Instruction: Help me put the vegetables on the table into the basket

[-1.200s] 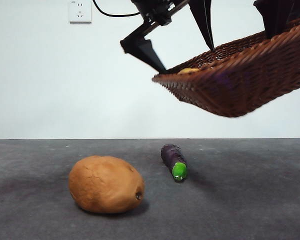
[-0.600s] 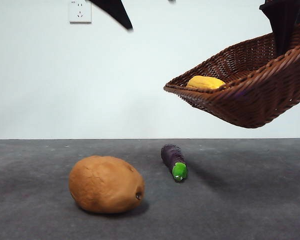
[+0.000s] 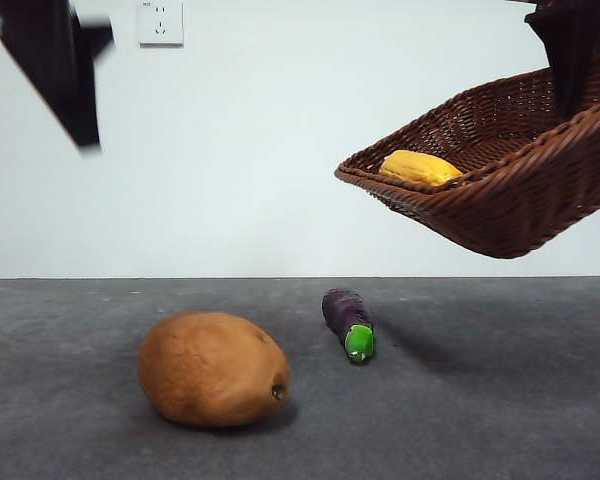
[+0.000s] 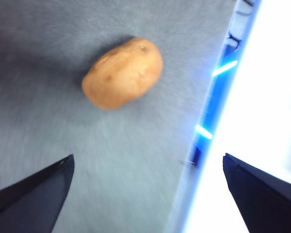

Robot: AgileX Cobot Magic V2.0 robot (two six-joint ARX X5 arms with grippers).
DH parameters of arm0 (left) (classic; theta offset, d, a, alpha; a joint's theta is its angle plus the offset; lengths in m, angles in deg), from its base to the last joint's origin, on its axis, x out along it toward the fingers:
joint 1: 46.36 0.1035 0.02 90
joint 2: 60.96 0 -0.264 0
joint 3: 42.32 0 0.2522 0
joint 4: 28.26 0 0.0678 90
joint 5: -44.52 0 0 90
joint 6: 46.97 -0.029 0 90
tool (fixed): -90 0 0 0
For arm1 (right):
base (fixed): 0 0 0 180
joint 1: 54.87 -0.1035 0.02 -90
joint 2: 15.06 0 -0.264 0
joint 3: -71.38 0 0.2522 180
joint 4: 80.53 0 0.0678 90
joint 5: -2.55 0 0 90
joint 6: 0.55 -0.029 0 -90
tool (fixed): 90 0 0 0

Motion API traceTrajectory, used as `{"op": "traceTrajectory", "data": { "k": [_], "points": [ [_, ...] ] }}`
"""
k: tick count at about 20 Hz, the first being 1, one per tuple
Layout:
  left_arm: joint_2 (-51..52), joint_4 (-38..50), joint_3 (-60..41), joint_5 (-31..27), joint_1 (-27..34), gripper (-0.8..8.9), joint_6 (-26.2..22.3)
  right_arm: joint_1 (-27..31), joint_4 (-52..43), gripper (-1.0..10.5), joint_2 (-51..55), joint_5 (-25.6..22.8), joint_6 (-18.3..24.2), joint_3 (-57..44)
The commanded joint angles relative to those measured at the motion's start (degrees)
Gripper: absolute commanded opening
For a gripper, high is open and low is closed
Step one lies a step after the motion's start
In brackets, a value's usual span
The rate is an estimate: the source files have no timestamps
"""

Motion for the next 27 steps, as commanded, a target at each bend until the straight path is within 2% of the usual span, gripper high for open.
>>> {"op": "traceTrajectory", "data": {
  "k": [1, 3, 6, 15, 19, 24, 27],
  "points": [
    [-2.4, 5.8, -3.1, -0.7, 0.2, 5.9, -5.1, -0.1, -0.3, -0.2, 0.0, 0.2, 0.6, -0.5],
    [-4.3, 9.6, -3.2, -3.6, 0.2, 5.9, -4.9, -0.1, -0.3, -0.2, 0.0, 0.2, 1.4, -0.5],
    [-5.9, 13.8, -3.2, -2.8, 0.2, 5.99, -6.3, 0.0, -0.9, -0.2, 0.0, 0.2, 2.4, -0.5],
    [-14.2, 15.1, -3.2, -2.7, -2.8, 6.07, -12.9, 0.8, -2.8, -0.2, 0.0, 0.2, 2.8, -0.5],
    [-16.2, 17.9, -3.2, -3.3, -3.1, 6.67, -16.1, 1.7, -2.7, -0.2, 0.0, 0.4, 3.8, -1.0],
    [-19.1, 18.3, -3.2, -2.8, -3.2, 6.67, -16.5, 3.3, -4.1, -0.2, 0.0, 1.1, 4.1, -4.5],
    [-20.3, 19.5, -3.2, -2.8, -3.4, 6.67, -16.5, 4.0, -6.7, -0.2, 0.0, 3.6, 4.1, -8.1]
  ]
}}
